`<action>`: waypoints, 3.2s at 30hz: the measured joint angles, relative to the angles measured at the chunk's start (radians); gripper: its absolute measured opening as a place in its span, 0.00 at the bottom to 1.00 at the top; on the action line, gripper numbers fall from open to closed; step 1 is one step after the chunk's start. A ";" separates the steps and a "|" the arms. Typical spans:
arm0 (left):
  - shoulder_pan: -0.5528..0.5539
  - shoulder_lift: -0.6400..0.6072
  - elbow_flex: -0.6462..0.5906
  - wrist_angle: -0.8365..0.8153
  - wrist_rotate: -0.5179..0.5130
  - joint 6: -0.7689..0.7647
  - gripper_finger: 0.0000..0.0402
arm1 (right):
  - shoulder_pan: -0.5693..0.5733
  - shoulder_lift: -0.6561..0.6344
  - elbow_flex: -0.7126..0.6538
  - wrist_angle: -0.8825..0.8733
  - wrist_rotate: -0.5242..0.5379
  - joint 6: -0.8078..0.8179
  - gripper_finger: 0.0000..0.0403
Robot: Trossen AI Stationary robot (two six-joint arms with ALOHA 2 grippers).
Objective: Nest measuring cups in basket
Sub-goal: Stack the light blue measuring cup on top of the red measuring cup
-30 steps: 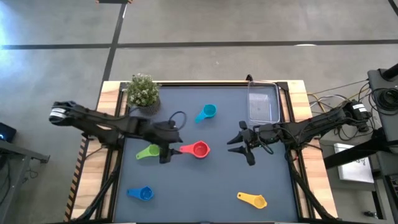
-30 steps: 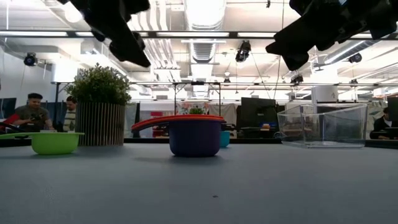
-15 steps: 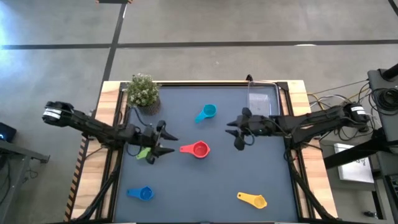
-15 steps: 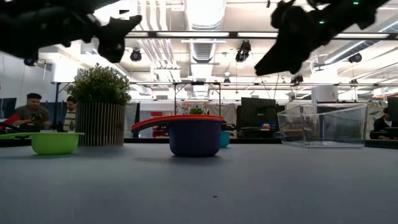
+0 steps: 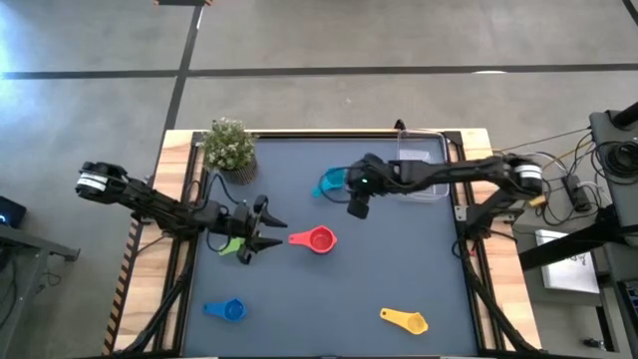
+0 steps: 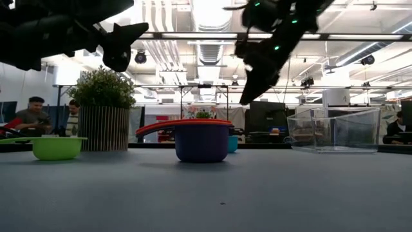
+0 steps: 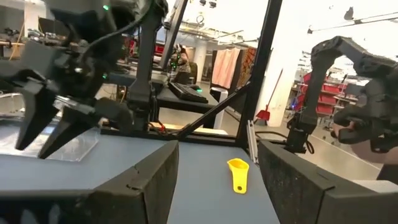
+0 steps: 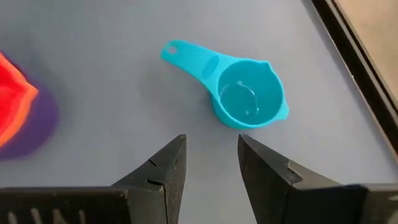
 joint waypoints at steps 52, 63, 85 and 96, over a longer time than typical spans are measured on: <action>0.002 0.094 0.039 -0.044 -0.001 -0.012 0.50 | -0.184 0.333 0.185 -0.032 -0.227 -0.386 0.15; 0.002 0.092 0.039 -0.043 -0.017 -0.011 0.50 | -0.170 0.304 0.214 -0.084 -0.225 -0.284 0.02; 0.001 -0.278 -0.020 -0.404 -0.056 -0.029 0.50 | 0.226 0.165 0.274 -0.030 -0.156 0.093 0.02; 0.001 -0.295 -0.019 -0.430 -0.102 -0.031 0.50 | 0.300 0.186 0.273 0.020 -0.148 0.252 0.02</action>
